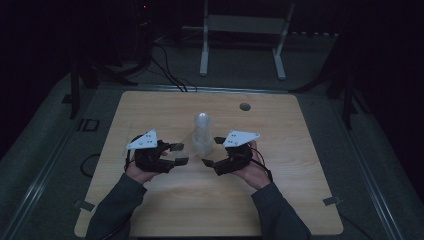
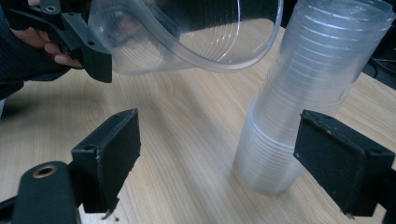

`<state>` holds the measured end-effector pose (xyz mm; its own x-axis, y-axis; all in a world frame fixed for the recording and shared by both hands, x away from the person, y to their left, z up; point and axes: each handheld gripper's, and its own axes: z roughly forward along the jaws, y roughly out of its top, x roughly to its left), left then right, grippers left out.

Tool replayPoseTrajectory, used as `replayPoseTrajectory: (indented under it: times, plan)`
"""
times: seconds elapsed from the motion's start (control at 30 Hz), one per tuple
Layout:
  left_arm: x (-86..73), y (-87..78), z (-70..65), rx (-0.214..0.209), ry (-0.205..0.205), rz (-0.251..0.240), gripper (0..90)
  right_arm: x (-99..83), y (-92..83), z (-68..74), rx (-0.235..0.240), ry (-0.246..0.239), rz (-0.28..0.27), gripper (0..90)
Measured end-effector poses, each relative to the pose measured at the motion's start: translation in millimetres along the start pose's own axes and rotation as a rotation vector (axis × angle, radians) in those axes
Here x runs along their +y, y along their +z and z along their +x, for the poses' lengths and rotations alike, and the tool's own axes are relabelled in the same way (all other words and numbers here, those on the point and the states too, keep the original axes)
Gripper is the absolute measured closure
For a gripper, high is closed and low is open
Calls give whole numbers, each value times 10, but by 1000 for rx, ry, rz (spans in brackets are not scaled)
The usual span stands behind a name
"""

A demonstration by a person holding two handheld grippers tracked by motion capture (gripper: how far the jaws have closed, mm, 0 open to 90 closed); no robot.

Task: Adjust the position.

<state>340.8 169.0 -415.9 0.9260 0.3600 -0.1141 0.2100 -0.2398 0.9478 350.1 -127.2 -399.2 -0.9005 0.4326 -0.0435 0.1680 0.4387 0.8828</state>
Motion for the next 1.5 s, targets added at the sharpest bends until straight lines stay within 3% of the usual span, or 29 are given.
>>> replayPoseTrajectory:
  times: [0.83, 1.5]
  plan:
    - [-3, 10, -12, -46, -8, -54, 417, 64, 42, 26, 78, 58, -91, 142]
    - [-20, 41, -13, -82, -18, -83, 417, 104, 34, 15, 215, 130, -189, 143]
